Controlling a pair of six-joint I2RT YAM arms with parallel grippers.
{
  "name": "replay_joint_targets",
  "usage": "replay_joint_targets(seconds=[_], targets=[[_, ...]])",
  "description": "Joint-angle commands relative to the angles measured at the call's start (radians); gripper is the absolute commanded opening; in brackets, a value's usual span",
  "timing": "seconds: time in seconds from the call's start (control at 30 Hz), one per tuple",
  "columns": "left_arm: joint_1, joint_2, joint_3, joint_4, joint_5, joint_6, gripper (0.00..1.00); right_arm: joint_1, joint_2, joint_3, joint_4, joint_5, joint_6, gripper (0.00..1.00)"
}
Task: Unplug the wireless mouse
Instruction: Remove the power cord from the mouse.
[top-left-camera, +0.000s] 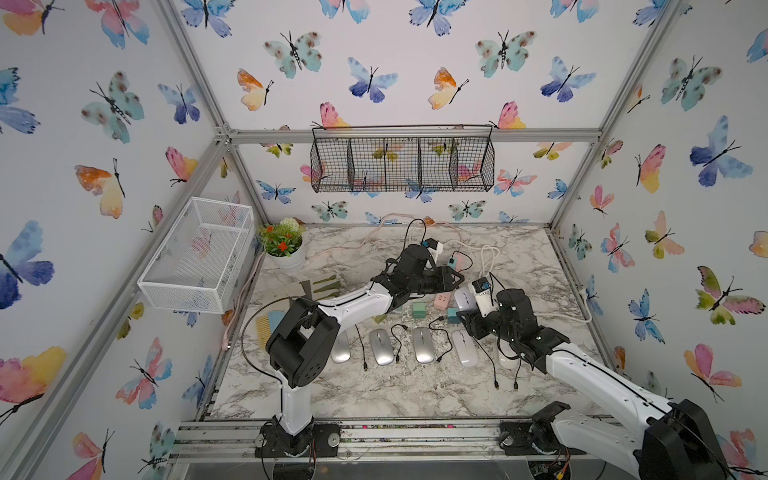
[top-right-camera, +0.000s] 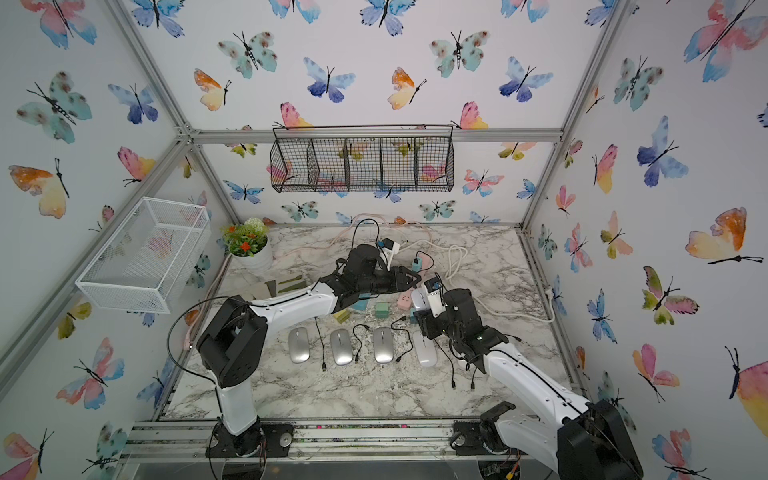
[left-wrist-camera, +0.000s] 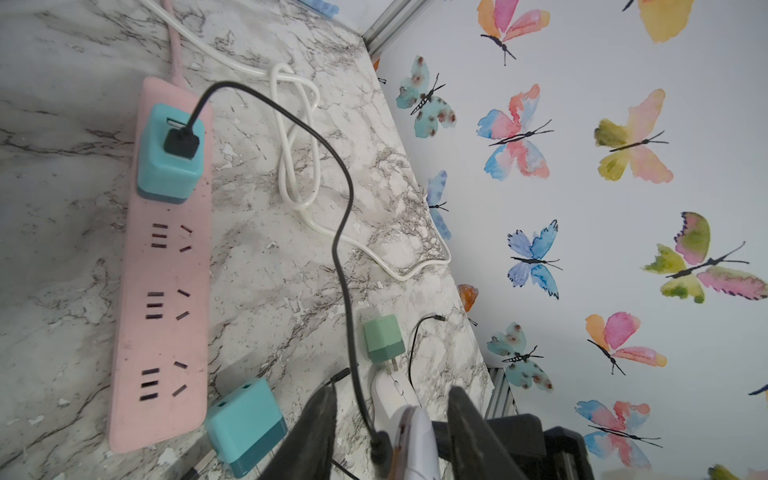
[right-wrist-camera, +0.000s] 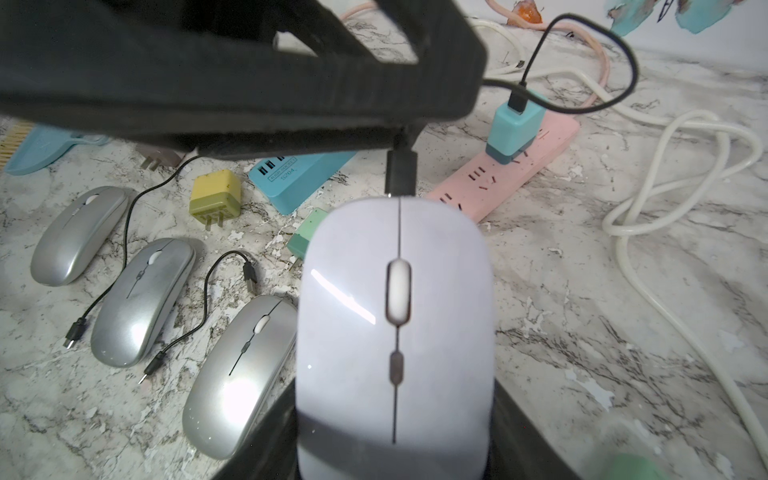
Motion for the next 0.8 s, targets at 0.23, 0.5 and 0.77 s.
replay_joint_targets(seconds=[0.23,0.5,0.77], targets=[[0.000,0.049,0.078,-0.080,-0.027,0.042,0.18,0.014,-0.020,0.001,-0.010,0.023,0.016,0.01],[0.002,0.061,0.096,-0.088,-0.015,0.046,0.02,0.015,-0.020,-0.002,-0.018,0.037,0.033,0.01],[0.027,0.082,0.197,-0.138,0.017,0.073,0.00,0.021,0.048,0.031,-0.140,0.016,0.117,0.01]])
